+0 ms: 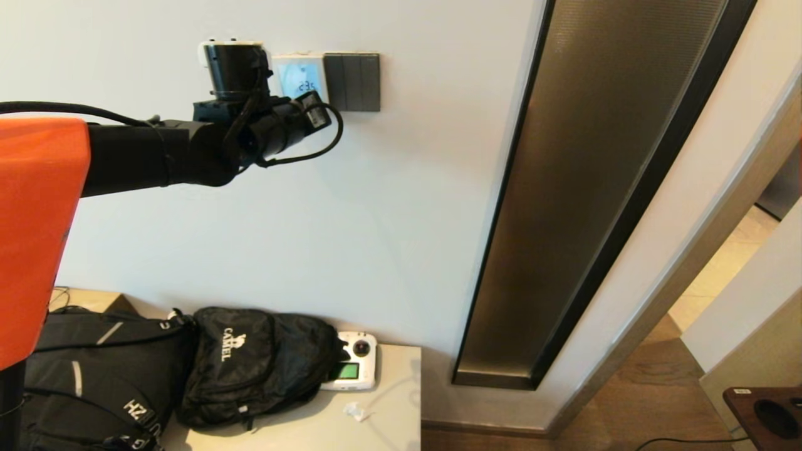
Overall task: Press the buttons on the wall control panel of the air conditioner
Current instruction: Press the temperature increase button
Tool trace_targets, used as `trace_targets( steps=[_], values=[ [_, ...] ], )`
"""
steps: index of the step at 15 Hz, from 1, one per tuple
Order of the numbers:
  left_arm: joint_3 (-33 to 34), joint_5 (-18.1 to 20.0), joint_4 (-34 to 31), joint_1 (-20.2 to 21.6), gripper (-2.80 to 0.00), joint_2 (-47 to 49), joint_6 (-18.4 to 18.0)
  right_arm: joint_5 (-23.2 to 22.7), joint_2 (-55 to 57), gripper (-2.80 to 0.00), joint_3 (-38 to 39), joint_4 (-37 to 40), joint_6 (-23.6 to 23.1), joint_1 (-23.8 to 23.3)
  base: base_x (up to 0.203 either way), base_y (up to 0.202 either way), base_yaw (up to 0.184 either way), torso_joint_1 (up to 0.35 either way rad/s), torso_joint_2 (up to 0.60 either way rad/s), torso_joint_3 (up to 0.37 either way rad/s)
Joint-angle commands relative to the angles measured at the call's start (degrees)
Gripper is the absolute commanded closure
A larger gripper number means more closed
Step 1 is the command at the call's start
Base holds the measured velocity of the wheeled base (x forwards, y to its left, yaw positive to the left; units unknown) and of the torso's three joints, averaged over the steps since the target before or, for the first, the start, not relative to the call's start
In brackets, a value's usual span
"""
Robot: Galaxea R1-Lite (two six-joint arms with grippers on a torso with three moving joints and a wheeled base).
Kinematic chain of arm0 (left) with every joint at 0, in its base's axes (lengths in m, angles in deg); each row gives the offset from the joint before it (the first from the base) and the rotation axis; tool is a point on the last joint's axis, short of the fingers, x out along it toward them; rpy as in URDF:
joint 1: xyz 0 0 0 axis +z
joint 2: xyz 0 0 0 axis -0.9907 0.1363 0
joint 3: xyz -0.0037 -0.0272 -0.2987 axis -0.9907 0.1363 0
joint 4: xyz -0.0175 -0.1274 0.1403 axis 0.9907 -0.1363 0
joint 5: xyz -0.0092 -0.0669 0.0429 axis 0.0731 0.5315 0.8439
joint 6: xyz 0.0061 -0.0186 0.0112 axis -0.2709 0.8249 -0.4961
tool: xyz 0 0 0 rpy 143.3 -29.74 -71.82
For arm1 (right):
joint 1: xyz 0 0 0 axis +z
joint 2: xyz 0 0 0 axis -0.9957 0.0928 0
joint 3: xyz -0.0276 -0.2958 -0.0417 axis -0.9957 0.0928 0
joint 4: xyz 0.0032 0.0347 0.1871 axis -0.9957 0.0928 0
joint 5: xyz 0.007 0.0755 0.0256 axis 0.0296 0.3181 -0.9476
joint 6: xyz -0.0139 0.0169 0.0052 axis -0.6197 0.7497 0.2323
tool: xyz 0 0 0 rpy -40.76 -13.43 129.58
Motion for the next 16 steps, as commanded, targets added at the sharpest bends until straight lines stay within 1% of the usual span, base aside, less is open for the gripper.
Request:
trace_targets(
  steps=[1,8,16],
  values=[
    [0.2,-0.1,0.1,0.2,0.00,-0.2,0.2,0.0,0.1,0.00,0.0,0.0,0.0,0.0,0.000,0.000,0.000,0.000,0.00,0.000],
    [3.7,-0.1,0.3,0.3,0.00,-3.6,0.9,0.0,0.1,0.00,0.0,0.0,0.0,0.0,0.000,0.000,0.000,0.000,0.00,0.000],
    [2.9,-0.1,0.2,0.3,0.00,-2.2,1.3,0.0,0.1,0.00,0.0,0.0,0.0,0.0,0.000,0.000,0.000,0.000,0.00,0.000]
  ],
)
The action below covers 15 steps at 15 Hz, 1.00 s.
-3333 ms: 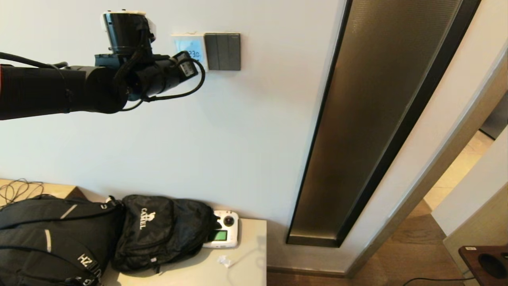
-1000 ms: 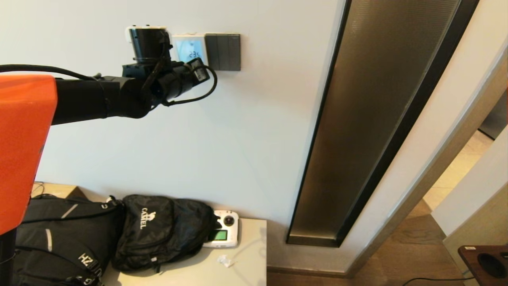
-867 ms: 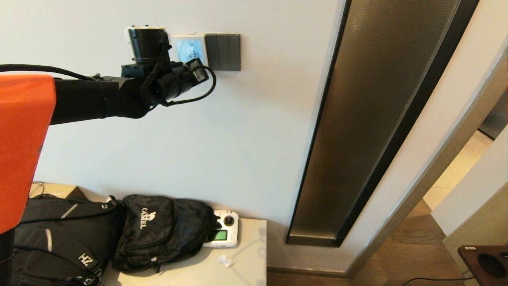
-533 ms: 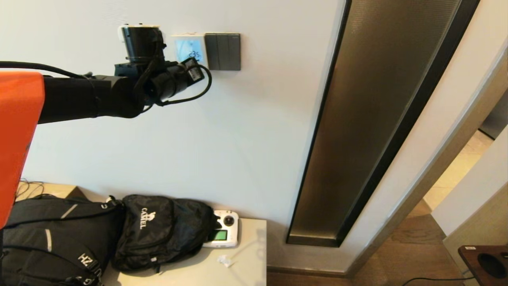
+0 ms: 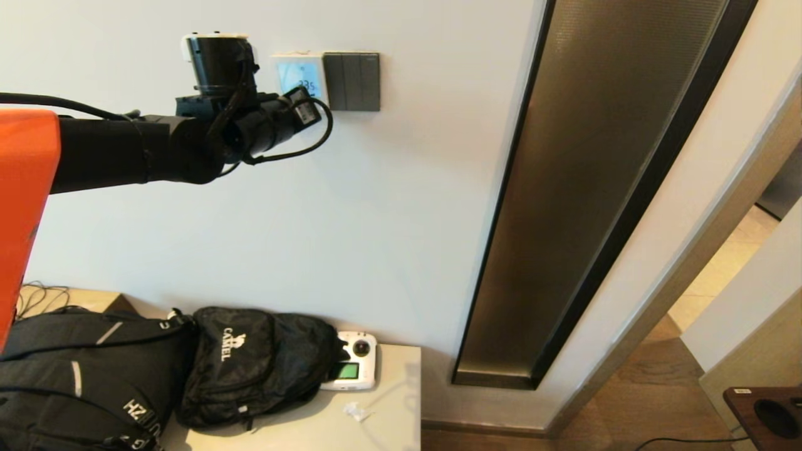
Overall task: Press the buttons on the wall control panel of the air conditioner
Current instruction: Press the temperature increase button
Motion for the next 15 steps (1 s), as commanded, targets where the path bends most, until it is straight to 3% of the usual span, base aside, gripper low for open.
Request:
trace_targets(
  steps=[1,8,15],
  values=[
    [-0.5,0.0,0.1,0.0,0.00,1.0,0.1,0.0,0.1,0.00,0.0,0.0,0.0,0.0,0.000,0.000,0.000,0.000,0.00,0.000],
    [-3.5,0.4,-0.1,0.0,0.00,3.4,0.1,0.0,0.1,0.00,0.0,0.0,0.0,0.0,0.000,0.000,0.000,0.000,0.00,0.000],
    [1.8,0.1,0.2,0.0,0.00,-2.2,0.3,0.0,0.1,0.00,0.0,0.0,0.0,0.0,0.000,0.000,0.000,0.000,0.00,0.000]
  ],
)
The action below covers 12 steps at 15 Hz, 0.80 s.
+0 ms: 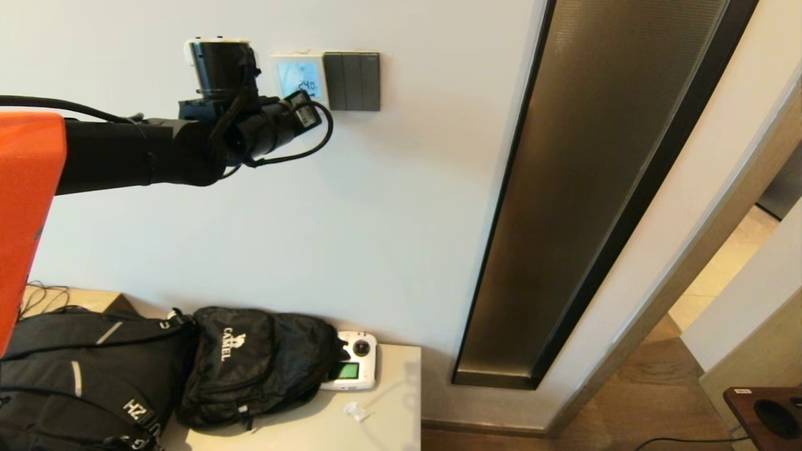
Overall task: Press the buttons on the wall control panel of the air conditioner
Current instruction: Press the temperature increase button
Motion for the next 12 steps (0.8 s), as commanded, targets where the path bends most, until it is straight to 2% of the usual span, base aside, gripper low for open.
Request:
trace_targets(
  steps=[1,8,12],
  values=[
    [1.8,0.0,0.1,0.0,0.00,-3.1,0.2,0.0,0.1,0.00,0.0,0.0,0.0,0.0,0.000,0.000,0.000,0.000,0.00,0.000],
    [1.1,0.2,0.1,-0.1,0.00,-1.6,0.2,0.0,0.1,0.00,0.0,0.0,0.0,0.0,0.000,0.000,0.000,0.000,0.00,0.000],
    [-3.0,0.0,0.0,-0.1,0.00,1.7,0.6,0.0,0.1,0.00,0.0,0.0,0.0,0.0,0.000,0.000,0.000,0.000,0.00,0.000]
  ],
)
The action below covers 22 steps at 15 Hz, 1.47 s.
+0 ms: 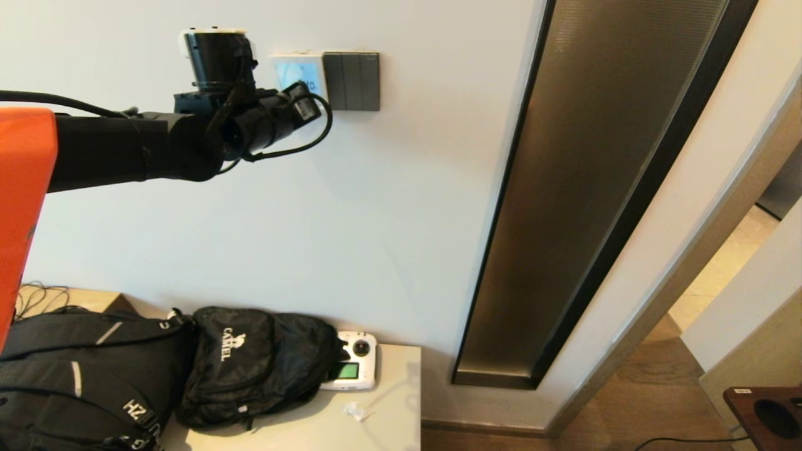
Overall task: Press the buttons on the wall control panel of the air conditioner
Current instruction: Press the temperature increase button
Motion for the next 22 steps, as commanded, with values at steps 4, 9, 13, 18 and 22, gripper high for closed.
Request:
trace_targets(
  steps=[4,9,13,18,22],
  values=[
    [-2.3,0.1,0.2,0.0,0.00,3.4,0.3,0.0,0.1,0.00,0.0,0.0,0.0,0.0,0.000,0.000,0.000,0.000,0.00,0.000],
    [-2.3,-0.1,0.1,0.0,0.00,3.2,0.4,0.0,0.1,0.00,0.0,0.0,0.0,0.0,0.000,0.000,0.000,0.000,0.00,0.000],
    [-0.2,-0.2,0.1,0.0,0.00,0.4,0.8,0.0,0.1,0.00,0.0,0.0,0.0,0.0,0.000,0.000,0.000,0.000,0.00,0.000],
    [13.0,0.0,2.0,0.0,0.00,-6.7,1.2,0.0,0.1,0.00,0.0,0.0,0.0,0.0,0.000,0.000,0.000,0.000,0.00,0.000],
    [35.1,0.2,14.6,0.0,0.00,-15.8,0.5,0.0,0.1,0.00,0.0,0.0,0.0,0.0,0.000,0.000,0.000,0.000,0.00,0.000]
  ],
)
